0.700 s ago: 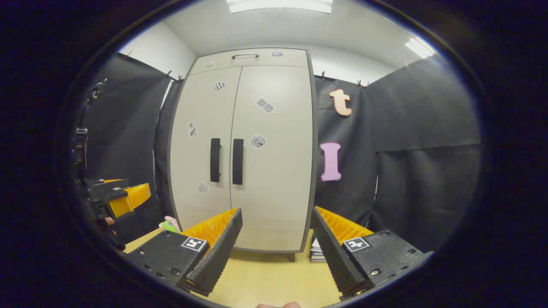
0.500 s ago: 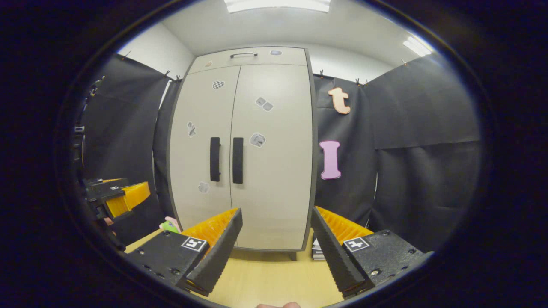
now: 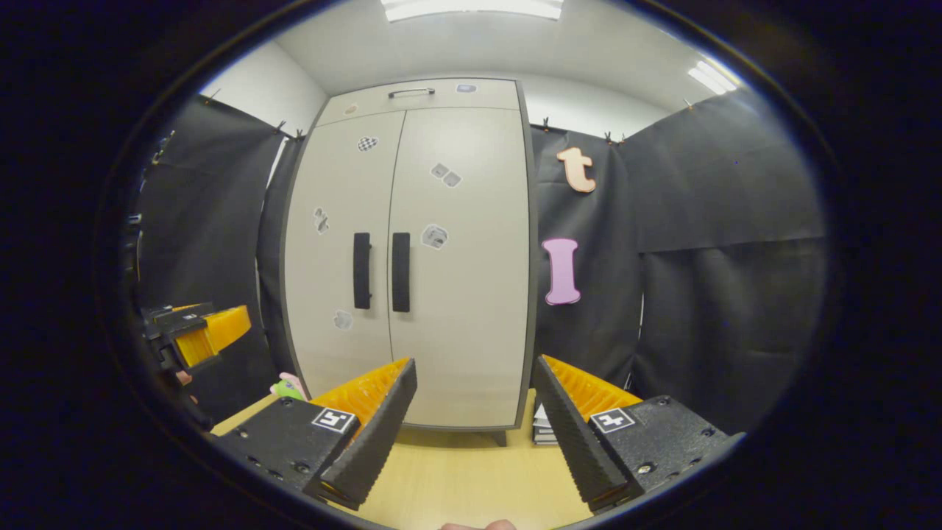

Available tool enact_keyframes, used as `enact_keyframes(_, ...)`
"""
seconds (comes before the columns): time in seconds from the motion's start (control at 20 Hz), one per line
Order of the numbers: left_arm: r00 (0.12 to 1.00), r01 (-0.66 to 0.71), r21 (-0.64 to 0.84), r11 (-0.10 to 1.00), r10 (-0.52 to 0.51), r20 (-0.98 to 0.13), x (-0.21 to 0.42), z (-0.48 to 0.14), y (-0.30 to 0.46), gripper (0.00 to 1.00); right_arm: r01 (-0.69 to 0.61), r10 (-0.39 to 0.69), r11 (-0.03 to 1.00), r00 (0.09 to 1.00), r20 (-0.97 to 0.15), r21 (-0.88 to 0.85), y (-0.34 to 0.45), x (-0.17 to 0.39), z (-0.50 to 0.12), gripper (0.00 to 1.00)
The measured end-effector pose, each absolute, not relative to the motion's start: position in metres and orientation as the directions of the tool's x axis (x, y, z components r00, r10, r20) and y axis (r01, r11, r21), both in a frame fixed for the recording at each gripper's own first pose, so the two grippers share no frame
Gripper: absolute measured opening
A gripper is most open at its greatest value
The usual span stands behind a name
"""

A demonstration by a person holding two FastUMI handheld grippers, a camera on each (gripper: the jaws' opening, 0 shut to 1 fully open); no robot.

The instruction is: Open the right door of the double-door shoe cabinet with the right hand, and open the left door with the left hand.

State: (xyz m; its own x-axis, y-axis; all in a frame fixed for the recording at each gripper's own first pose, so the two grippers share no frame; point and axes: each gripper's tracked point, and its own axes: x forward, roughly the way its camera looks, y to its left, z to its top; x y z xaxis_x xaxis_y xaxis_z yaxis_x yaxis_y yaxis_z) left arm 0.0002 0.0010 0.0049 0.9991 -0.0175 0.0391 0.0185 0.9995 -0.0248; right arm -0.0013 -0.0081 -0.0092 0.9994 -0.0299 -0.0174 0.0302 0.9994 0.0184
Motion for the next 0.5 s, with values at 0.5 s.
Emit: enact_keyframes(0.5,0.999,0.018,-0.011,1.000,-0.017,0.045,-0.0011,0.0083,0.0031,0.95,0.036,-0.035,0.999,0.999,-0.013,0.024,-0.0083,-0.0035,-0.0090,1.00)
